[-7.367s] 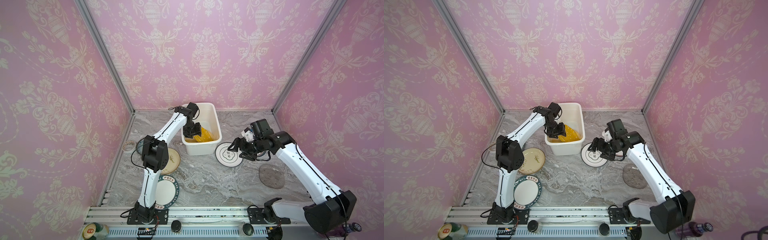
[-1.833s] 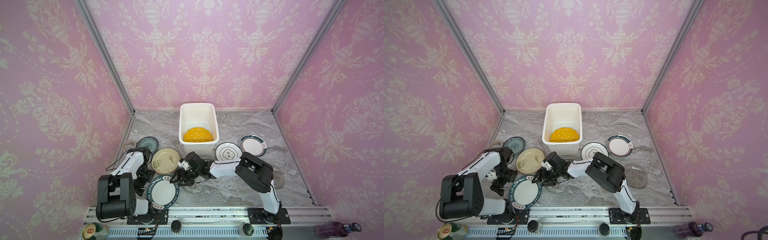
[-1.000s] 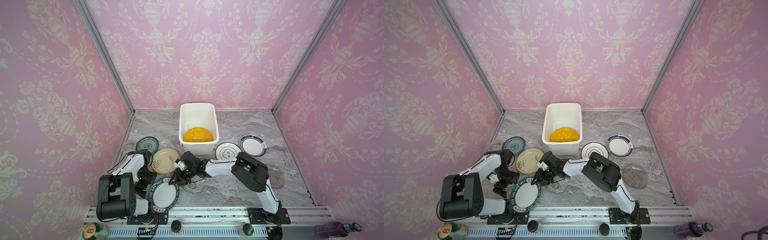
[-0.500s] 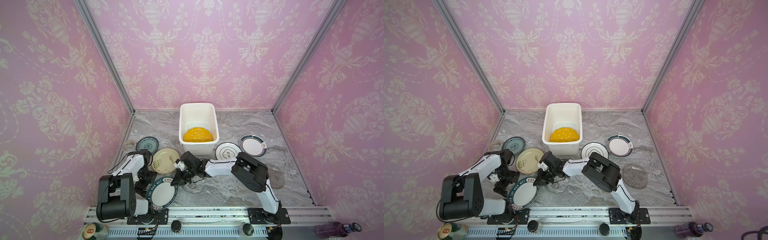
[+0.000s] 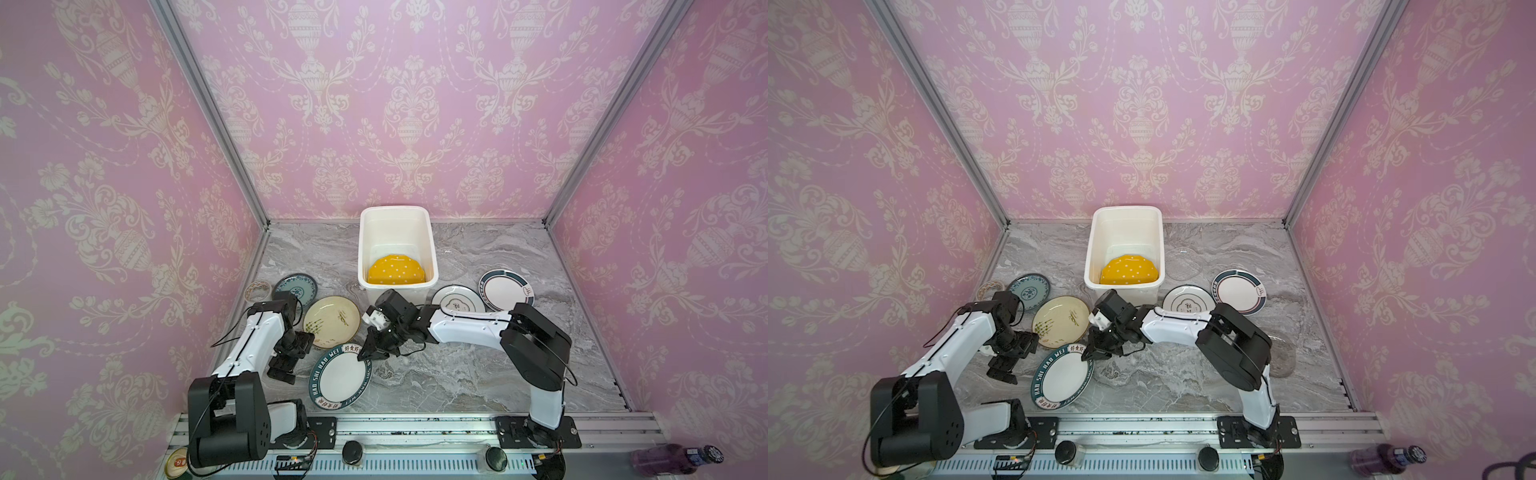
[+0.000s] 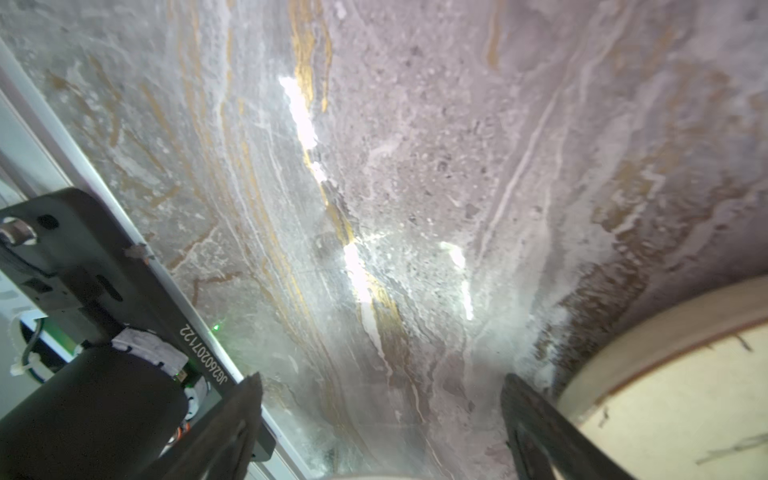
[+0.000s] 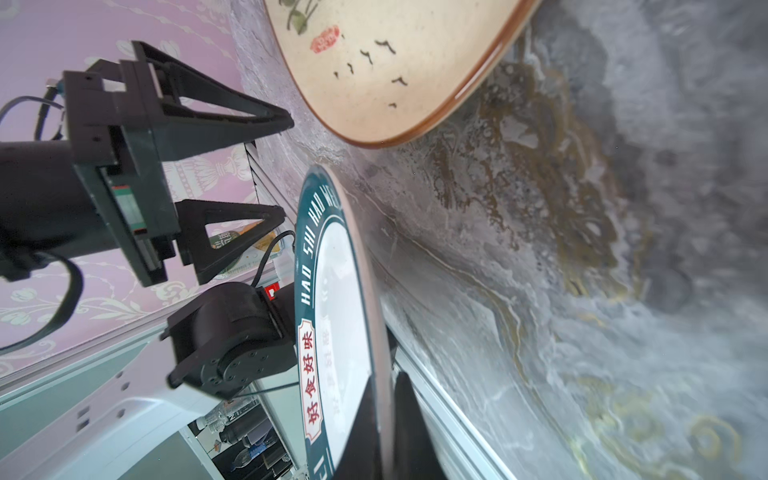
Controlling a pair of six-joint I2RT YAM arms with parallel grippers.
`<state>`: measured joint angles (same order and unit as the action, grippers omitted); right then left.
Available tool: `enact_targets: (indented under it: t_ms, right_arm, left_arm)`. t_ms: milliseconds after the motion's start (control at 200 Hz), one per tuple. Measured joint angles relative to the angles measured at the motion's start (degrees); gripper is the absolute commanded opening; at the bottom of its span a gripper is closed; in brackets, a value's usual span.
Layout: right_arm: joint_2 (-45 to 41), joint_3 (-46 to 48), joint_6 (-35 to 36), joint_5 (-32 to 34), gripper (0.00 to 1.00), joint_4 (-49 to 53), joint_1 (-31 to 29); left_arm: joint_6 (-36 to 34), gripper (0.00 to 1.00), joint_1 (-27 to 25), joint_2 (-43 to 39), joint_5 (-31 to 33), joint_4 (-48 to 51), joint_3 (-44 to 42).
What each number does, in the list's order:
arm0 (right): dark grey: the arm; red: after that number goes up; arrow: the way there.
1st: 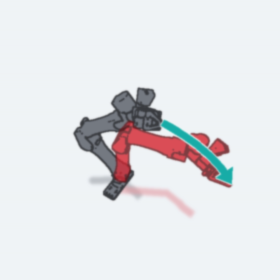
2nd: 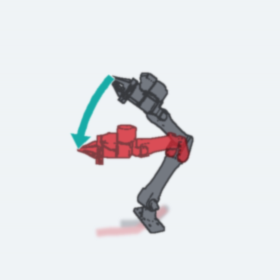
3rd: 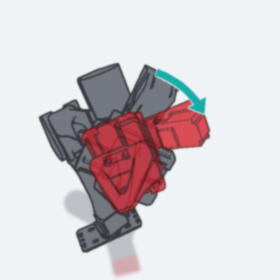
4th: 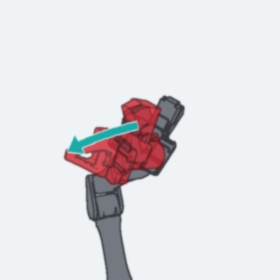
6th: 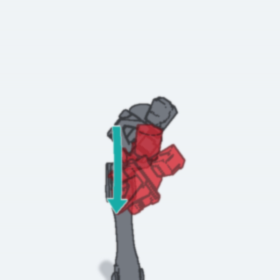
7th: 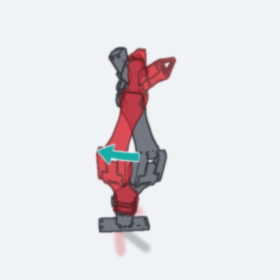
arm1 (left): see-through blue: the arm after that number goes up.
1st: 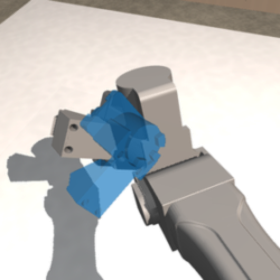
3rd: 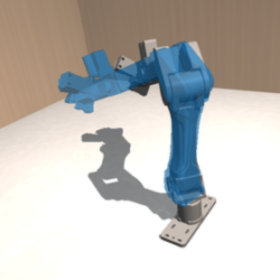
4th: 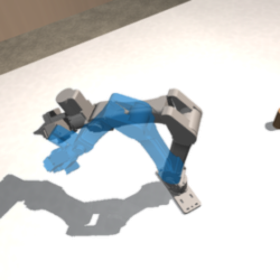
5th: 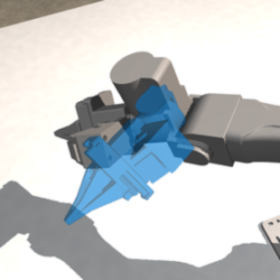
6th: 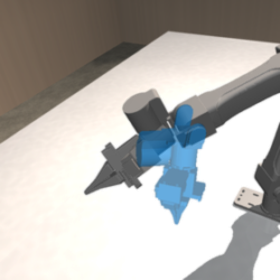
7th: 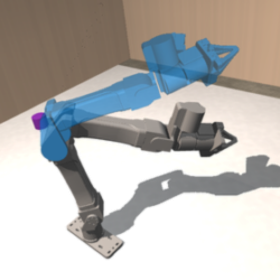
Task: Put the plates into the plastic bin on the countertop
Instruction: 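Lift the HAO SHI HAO WEI plate upright with the right gripper toward the bin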
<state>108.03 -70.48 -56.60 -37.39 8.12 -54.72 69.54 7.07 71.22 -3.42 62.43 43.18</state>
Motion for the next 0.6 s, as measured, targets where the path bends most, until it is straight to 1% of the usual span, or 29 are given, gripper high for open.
enact_targets:
  t_ms: [190, 305, 455, 600]
  right_arm:
    - [-7.93, 0.0, 5.88, 2.54, 0.0, 10.6, 1.84]
    - [-12.2, -0.02, 8.63, 3.91, 0.0, 16.63, 3.04]
    - [-17.4, -0.96, 11.06, 5.7, 0.0, 23.63, 5.14]
    - [-21.38, -4.31, 12.55, 6.95, 0.0, 29.0, 7.23]
  left_arm:
    - [0.17, 0.92, 0.0, -4.42, -1.42, -0.02, 0.7]
    - [0.04, 0.94, 0.0, -7.02, -2.08, -0.09, 2.78]
    - [-1.01, 0.94, 0.0, -10.05, -3.15, -1.31, 5.81]
    - [-2.27, 0.95, 0.0, -11.1, -5.62, -3.65, 7.89]
